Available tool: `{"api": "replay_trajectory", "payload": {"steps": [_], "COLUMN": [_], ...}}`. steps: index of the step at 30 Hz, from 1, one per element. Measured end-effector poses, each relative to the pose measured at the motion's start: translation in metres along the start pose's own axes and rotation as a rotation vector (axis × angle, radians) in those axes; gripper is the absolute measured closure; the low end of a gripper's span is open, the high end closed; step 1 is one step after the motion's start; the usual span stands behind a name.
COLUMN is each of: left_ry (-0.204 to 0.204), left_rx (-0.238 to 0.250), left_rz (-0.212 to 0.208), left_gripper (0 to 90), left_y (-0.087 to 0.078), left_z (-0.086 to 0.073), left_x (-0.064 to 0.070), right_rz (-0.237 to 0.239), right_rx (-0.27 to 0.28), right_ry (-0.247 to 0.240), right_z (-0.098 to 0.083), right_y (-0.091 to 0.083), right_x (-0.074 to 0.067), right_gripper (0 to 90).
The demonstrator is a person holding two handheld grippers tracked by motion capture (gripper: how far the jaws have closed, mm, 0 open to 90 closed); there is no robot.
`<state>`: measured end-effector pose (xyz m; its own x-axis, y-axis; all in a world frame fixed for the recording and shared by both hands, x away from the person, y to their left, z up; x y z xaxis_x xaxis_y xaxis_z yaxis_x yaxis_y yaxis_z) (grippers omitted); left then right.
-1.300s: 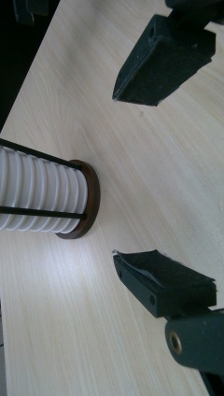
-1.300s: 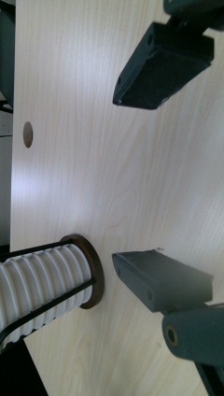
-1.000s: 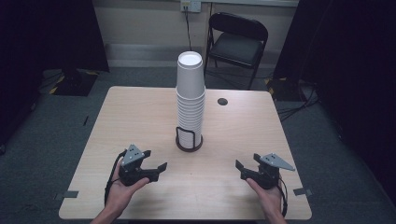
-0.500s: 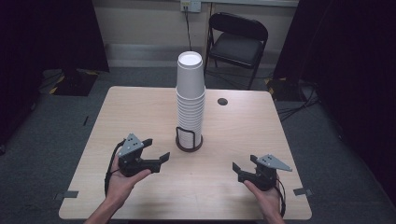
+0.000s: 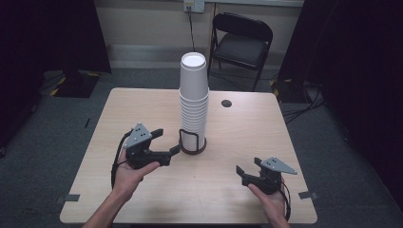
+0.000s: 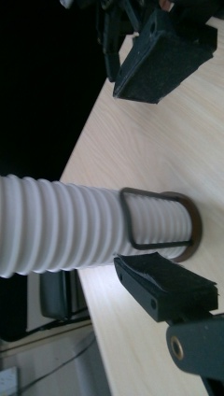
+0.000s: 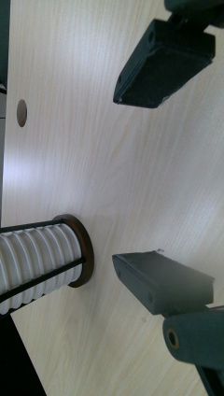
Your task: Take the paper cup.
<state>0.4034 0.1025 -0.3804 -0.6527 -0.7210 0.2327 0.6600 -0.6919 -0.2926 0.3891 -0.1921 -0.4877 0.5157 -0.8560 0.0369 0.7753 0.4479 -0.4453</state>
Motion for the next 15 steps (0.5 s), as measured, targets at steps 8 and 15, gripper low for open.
{"api": "replay_trajectory", "payload": {"steps": [8, 15], "left_ry": [-0.004, 0.013], "left_rx": [0.064, 0.097], "left_rz": [-0.002, 0.004], "left_gripper": [15.6, 15.5], "left_y": [-0.003, -0.004], "left_z": [0.032, 0.060], "left_x": [0.006, 0.006], "right_rz": [0.004, 0.010], "right_rx": [-0.005, -0.012], "right_ry": [0.000, -0.003], "right_z": [-0.001, -0.001], "right_y": [0.000, 0.003], "right_x": [-0.003, -0.003], "right_gripper": [18.3, 18.3]}}
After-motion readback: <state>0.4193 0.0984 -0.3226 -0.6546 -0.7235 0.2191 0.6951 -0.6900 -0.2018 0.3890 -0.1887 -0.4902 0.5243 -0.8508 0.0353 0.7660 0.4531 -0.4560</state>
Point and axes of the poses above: each handheld gripper's, and its own axes: y roughly forward along the jaws, z roughly out of its top, x roughly to its right, the point moved 8 cm from there along y, roughly forward along the jaws, and after that the axes turned 9 degrees about -y, right-handed, at the moved point
